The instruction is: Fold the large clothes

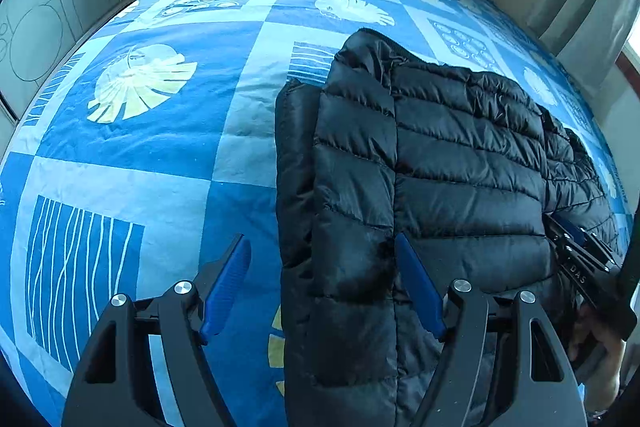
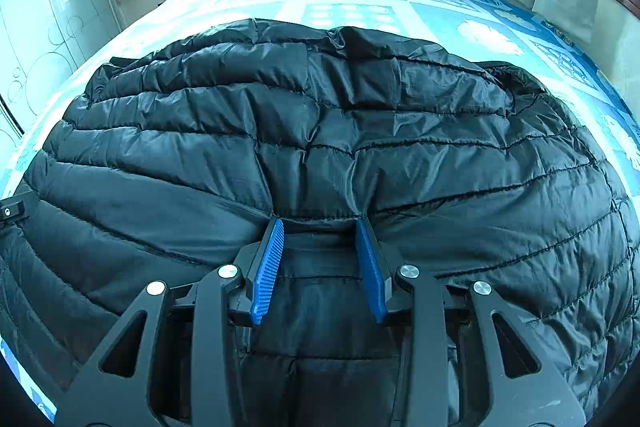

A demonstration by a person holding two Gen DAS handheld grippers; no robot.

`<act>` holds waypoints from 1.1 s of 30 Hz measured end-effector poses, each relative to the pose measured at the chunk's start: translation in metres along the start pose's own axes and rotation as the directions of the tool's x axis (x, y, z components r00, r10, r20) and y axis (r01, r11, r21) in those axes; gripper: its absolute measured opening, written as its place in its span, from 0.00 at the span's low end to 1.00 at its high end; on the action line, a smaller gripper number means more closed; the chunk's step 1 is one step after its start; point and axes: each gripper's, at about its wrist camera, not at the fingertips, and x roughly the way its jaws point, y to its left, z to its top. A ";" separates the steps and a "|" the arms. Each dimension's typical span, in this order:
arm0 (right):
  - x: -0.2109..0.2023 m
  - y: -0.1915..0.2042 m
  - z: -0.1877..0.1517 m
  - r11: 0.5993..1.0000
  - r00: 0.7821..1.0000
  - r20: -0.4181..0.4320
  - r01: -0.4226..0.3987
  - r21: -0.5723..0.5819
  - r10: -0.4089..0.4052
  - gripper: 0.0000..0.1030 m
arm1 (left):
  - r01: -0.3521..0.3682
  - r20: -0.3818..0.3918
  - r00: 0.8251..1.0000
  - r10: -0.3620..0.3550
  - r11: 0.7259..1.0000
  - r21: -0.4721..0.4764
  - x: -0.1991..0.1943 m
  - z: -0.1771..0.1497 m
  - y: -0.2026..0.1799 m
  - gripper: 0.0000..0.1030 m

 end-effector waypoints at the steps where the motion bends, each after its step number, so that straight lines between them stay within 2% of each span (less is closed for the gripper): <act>1: 0.000 0.000 -0.001 1.000 1.000 0.003 0.004 -0.003 -0.004 0.36 | -0.004 -0.001 1.000 0.004 1.000 0.004 0.001 0.001 -0.002 0.71; 6: -0.001 0.003 -0.001 1.000 1.000 0.008 0.009 -0.008 -0.009 0.36 | 0.013 0.016 1.000 -0.014 0.999 0.048 -0.003 0.009 -0.015 0.71; 9: -0.002 0.003 -0.001 1.000 1.000 0.008 0.010 -0.007 -0.010 0.36 | -0.030 -0.026 0.999 0.032 0.996 0.081 0.014 0.009 -0.022 0.73; 11: -0.003 0.004 -0.001 1.000 1.000 0.010 0.009 -0.004 -0.009 0.36 | -0.050 -0.045 0.997 0.055 0.994 0.095 0.024 0.010 -0.023 0.80; 15: -0.003 0.005 -0.001 1.000 1.000 0.019 0.015 -0.007 -0.015 0.36 | -0.007 -0.101 0.995 0.014 0.998 0.070 0.039 0.014 -0.018 0.79; 17: -0.003 0.006 -0.002 1.000 1.000 0.023 0.019 -0.008 -0.019 0.36 | 0.016 -0.110 0.994 -0.008 0.997 0.074 0.040 0.014 -0.020 0.69; 23: -0.003 0.010 -0.004 0.999 0.999 0.032 0.031 -0.012 -0.030 0.36 | 0.036 -0.093 0.995 -0.027 0.994 0.104 0.038 0.009 -0.028 0.52; 26: -0.003 0.011 -0.004 0.999 0.999 0.034 0.035 -0.017 -0.035 0.36 | 0.023 -0.071 0.997 -0.014 0.992 0.127 0.032 0.006 -0.036 0.42; 28: -0.003 0.012 -0.004 0.999 0.999 0.037 0.038 -0.019 -0.038 0.36 | 0.000 -0.057 0.998 0.009 0.988 0.157 0.029 0.004 -0.040 0.41; 30: -0.004 0.013 -0.005 0.999 0.999 0.038 0.036 -0.016 -0.036 0.36 | -0.017 -0.039 0.999 0.025 0.983 0.182 0.031 0.004 -0.042 0.46; 33: -0.004 0.014 -0.006 0.999 0.999 0.040 0.037 -0.016 -0.036 0.36 | -0.047 -0.024 0.998 0.052 0.986 0.161 0.035 0.005 -0.032 0.74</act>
